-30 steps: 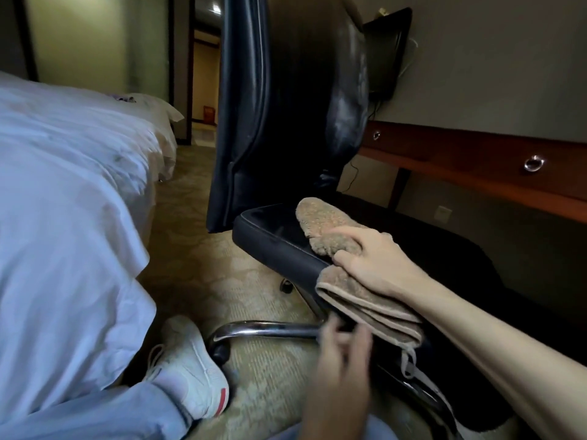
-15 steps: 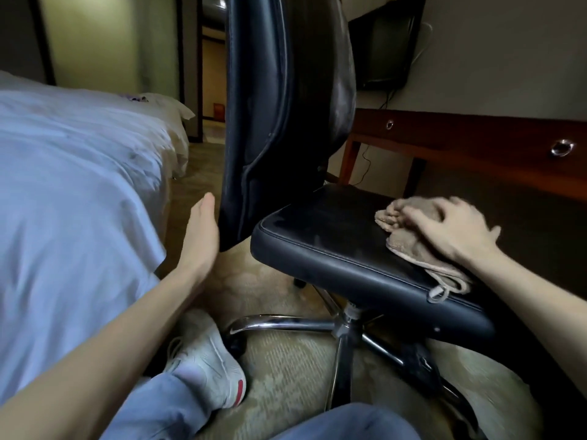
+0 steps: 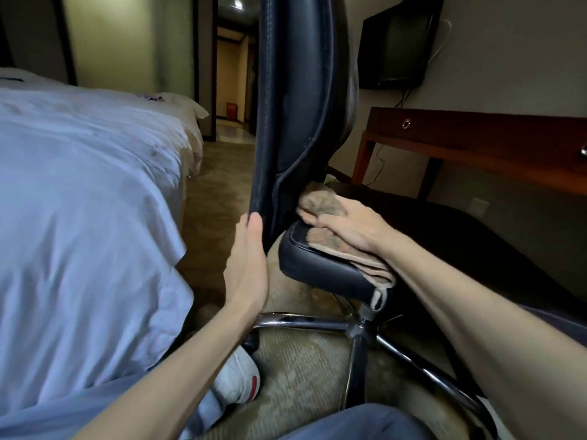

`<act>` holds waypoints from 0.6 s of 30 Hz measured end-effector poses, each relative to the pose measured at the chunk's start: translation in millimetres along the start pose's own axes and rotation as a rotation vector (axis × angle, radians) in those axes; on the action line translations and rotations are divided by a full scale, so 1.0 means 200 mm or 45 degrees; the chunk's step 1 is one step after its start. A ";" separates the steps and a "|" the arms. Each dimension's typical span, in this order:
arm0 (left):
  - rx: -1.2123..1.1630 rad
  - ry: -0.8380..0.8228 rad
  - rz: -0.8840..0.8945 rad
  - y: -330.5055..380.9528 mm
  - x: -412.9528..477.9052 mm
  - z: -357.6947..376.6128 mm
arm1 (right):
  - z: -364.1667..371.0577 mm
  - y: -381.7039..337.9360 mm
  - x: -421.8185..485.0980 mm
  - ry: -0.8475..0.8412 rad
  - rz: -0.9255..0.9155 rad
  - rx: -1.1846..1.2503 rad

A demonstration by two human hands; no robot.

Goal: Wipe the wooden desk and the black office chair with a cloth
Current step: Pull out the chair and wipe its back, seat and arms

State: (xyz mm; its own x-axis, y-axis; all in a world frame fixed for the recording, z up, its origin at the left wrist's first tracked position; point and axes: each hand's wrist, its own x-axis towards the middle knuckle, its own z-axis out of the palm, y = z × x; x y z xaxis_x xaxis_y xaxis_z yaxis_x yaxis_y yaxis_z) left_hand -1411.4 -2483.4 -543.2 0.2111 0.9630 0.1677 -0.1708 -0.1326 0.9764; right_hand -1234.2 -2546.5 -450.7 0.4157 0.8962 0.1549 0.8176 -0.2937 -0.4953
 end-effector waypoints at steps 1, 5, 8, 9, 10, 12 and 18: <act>-0.014 -0.033 0.021 -0.01 -0.03 0.00 | 0.05 -0.05 0.00 0.037 -0.036 -0.071; 0.112 -0.091 0.240 -0.03 -0.16 0.03 | 0.07 -0.07 -0.16 0.219 -0.152 -0.154; 0.212 0.017 0.401 -0.04 -0.25 0.11 | -0.03 -0.09 -0.27 0.142 -0.210 -0.175; 0.234 0.040 0.439 -0.04 -0.27 0.13 | -0.07 -0.10 -0.29 0.105 -0.231 -0.169; 0.257 0.054 0.467 -0.04 -0.28 0.14 | -0.10 -0.11 -0.32 0.060 -0.250 -0.145; 0.301 0.065 0.497 -0.05 -0.28 0.14 | -0.17 -0.11 -0.35 -0.045 -0.287 -0.035; 0.247 -0.020 0.330 -0.04 -0.24 0.11 | -0.19 -0.02 -0.26 0.443 -0.107 0.103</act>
State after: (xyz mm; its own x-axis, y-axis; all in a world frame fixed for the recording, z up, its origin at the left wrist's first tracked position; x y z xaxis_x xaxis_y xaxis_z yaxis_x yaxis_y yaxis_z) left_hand -1399.8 -2534.2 -556.0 0.1993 0.8878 0.4148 -0.0346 -0.4167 0.9084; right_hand -1244.5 -2604.2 -424.5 0.4702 0.7453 0.4726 0.8265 -0.1841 -0.5320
